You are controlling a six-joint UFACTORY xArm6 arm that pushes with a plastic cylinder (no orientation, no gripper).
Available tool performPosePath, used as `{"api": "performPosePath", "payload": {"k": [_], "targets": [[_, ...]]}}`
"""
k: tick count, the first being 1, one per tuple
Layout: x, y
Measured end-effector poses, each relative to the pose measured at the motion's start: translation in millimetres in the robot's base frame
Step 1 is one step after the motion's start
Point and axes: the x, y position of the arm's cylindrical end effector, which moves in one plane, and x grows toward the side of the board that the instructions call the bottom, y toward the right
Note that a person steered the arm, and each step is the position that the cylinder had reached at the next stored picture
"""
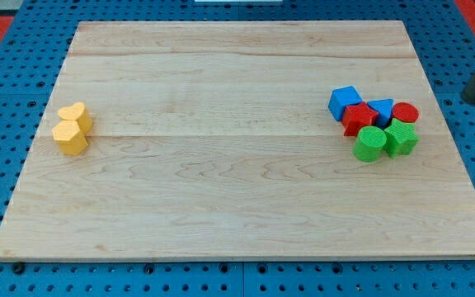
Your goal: Place the triangle red circle and blue cube in a line
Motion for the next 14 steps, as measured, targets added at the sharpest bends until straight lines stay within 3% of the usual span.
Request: {"api": "performPosePath", "payload": {"k": [1,2,4,6,9,10,12,14], "targets": [[46,-16],[48,-54],[-20,-160],[-20,-149],[-31,-223],[-13,-189],[-41,-159],[-48,-211]]}}
